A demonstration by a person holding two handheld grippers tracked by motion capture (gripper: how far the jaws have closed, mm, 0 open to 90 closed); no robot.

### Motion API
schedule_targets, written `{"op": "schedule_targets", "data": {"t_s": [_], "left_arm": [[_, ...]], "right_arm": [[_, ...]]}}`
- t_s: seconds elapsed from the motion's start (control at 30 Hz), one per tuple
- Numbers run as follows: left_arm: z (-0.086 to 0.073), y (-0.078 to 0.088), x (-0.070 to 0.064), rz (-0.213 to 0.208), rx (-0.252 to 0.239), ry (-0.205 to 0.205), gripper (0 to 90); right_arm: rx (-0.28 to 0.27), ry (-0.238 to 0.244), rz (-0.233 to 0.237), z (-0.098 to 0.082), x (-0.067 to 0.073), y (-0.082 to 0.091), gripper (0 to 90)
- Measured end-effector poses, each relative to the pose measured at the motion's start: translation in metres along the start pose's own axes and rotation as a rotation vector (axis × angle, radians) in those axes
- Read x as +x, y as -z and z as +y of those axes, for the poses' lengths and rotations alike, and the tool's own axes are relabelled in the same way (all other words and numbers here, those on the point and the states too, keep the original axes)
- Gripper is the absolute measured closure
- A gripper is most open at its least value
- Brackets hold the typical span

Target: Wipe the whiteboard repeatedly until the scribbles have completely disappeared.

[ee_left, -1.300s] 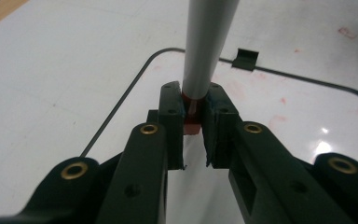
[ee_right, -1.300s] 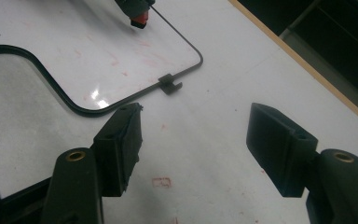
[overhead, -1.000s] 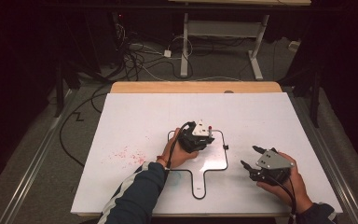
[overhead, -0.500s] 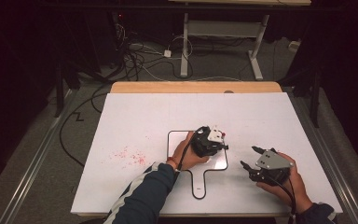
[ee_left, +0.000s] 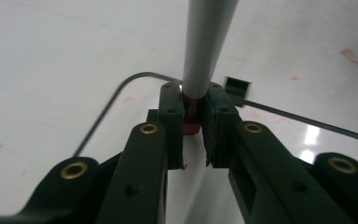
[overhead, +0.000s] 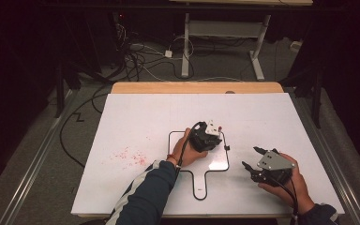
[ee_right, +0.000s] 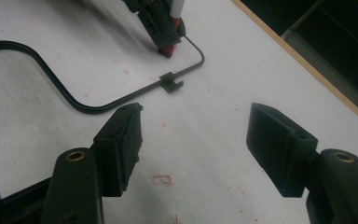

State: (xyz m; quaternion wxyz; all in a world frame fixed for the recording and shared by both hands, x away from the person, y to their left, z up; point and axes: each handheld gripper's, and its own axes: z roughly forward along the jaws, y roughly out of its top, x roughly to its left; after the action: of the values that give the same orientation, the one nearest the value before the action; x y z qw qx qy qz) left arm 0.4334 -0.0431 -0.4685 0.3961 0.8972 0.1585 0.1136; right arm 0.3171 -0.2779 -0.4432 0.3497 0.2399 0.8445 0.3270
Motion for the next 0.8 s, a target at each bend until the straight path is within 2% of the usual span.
{"op": "schedule_targets", "data": {"t_s": [0.07, 0.1, 0.13, 0.2, 0.33, 0.43, 0.57, 0.8], "left_arm": [[0.002, -0.002, -0.011, -0.011, 0.018, -0.051, 77.6], [0.003, -0.003, -0.013, -0.009, 0.020, -0.061, 77.6], [0.002, -0.002, -0.012, -0.008, 0.020, -0.059, 77.6], [0.001, -0.002, -0.006, 0.020, 0.022, -0.046, 77.6], [-0.003, 0.001, 0.009, 0.053, 0.030, 0.004, 77.7], [-0.007, 0.004, 0.014, 0.042, 0.023, 0.035, 77.6], [-0.011, 0.009, 0.014, 0.039, 0.032, 0.025, 77.6], [-0.021, 0.020, 0.019, 0.037, 0.035, 0.035, 77.6]], "right_arm": [[0.001, 0.000, 0.000, 0.000, 0.000, 0.000, 36.4], [0.000, 0.001, -0.002, 0.000, 0.000, 0.000, 36.4], [0.001, 0.002, -0.003, 0.000, 0.000, 0.000, 36.3], [0.001, 0.005, -0.001, 0.001, 0.001, 0.000, 36.3], [0.002, 0.002, 0.000, 0.001, 0.001, 0.000, 36.3], [0.002, 0.004, 0.000, 0.001, 0.001, 0.000, 36.3], [0.002, -0.001, -0.001, 0.000, 0.000, 0.000, 36.3], [0.002, 0.003, -0.002, 0.001, 0.001, 0.000, 36.3]]}}
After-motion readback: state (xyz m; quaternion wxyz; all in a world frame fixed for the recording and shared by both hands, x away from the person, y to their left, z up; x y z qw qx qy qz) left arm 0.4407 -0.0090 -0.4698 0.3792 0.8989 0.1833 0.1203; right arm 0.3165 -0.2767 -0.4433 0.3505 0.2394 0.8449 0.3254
